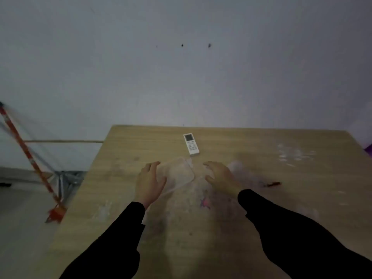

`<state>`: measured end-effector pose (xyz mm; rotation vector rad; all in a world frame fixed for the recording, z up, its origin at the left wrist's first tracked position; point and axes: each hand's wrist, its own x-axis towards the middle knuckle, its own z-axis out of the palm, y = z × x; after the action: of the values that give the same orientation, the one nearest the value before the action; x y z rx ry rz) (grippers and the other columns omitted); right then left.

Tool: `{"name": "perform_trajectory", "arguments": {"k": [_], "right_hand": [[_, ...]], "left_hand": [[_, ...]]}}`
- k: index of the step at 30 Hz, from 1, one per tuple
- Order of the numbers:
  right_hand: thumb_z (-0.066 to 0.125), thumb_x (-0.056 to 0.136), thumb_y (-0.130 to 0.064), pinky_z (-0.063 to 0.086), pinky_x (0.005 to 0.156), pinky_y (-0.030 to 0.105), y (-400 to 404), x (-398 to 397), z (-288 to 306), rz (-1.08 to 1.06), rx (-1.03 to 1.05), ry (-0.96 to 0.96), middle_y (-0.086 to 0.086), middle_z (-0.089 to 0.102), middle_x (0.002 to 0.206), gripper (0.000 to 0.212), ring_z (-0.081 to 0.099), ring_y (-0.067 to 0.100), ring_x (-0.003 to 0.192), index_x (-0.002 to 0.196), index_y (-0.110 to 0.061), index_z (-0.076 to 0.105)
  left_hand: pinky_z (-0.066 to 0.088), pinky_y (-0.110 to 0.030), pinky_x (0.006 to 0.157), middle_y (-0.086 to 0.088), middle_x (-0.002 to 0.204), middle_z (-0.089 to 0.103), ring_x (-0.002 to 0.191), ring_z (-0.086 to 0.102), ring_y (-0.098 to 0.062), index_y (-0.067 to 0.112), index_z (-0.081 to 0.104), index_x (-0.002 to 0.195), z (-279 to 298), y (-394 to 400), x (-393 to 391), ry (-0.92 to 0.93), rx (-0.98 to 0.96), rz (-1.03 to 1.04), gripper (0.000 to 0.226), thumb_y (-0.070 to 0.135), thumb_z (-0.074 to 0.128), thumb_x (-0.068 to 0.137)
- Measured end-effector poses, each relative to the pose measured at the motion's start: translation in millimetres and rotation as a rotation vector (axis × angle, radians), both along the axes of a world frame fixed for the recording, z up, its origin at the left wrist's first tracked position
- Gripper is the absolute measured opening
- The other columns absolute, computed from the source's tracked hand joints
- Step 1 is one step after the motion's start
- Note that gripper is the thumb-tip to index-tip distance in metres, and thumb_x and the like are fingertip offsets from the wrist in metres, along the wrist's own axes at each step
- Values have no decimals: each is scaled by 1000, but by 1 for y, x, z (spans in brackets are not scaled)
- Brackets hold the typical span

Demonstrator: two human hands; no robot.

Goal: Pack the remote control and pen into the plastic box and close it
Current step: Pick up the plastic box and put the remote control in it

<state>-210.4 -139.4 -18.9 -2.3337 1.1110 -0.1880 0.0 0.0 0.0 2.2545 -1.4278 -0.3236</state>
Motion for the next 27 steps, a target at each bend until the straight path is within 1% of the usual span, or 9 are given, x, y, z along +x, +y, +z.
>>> {"name": "perform_trajectory", "arguments": {"k": [3,7,10,14,17,21,23,24,27], "right_hand": [[58,87,-22,42,103,40,-4,25,-10,-49,177,-46,16,54,135,48,51,32,122,132,-10,47],[54,92,-31,49,91,38,-2,55,-21,-169,392,-140,15,62,116,40,61,30,105,124,-8,50],[58,88,-17,49,85,34,-4,63,-35,-209,397,-128,16,64,110,32,62,31,98,118,-8,53],[58,82,-10,49,80,30,-4,52,-47,-277,387,-128,11,67,101,28,62,27,92,110,-12,59],[57,80,-6,52,75,34,-11,23,-54,-350,433,-198,11,67,97,21,63,26,86,101,-10,59],[50,90,-7,44,62,27,-14,-40,-65,-490,546,-296,4,58,85,8,57,19,74,93,-14,51],[49,94,-12,46,58,20,-17,-73,-68,-590,538,-356,1,57,78,6,54,14,68,94,-9,55],[50,95,-13,50,64,22,-20,-86,-70,-655,530,-388,0,58,78,11,57,16,69,96,-4,57],[52,94,-15,54,84,48,-27,-112,-76,-777,568,-461,6,66,87,13,64,29,84,102,-9,60]], "left_hand": [[40,-43,101,-23,131,49,120,48,-38,2,45,129,-15,1,3,147,-57,177,54,17,65,81],[43,-42,96,-27,133,47,117,52,-41,-2,35,134,-34,-1,5,386,-21,430,60,16,62,84],[48,-43,89,-26,123,58,107,60,-38,-1,36,134,-41,-5,3,470,4,535,55,15,58,87],[49,-43,88,-25,115,64,101,63,-38,1,39,135,-49,-10,-7,469,18,617,52,-2,49,85],[48,-35,86,-23,116,64,102,62,-36,2,46,133,-49,-26,-28,480,34,588,49,-4,46,84],[44,-28,81,-20,114,65,102,61,-32,6,47,132,-46,-47,-77,512,18,458,46,-2,46,87],[44,-18,73,-16,107,67,92,62,-25,8,48,132,-47,-61,-101,541,8,361,43,1,47,89],[43,-10,63,-10,99,68,83,61,-19,9,49,132,-48,-67,-110,559,3,312,41,4,48,91],[43,-3,49,6,83,62,66,57,-5,15,49,132,-52,-85,-127,619,-3,227,39,12,51,92]]}}
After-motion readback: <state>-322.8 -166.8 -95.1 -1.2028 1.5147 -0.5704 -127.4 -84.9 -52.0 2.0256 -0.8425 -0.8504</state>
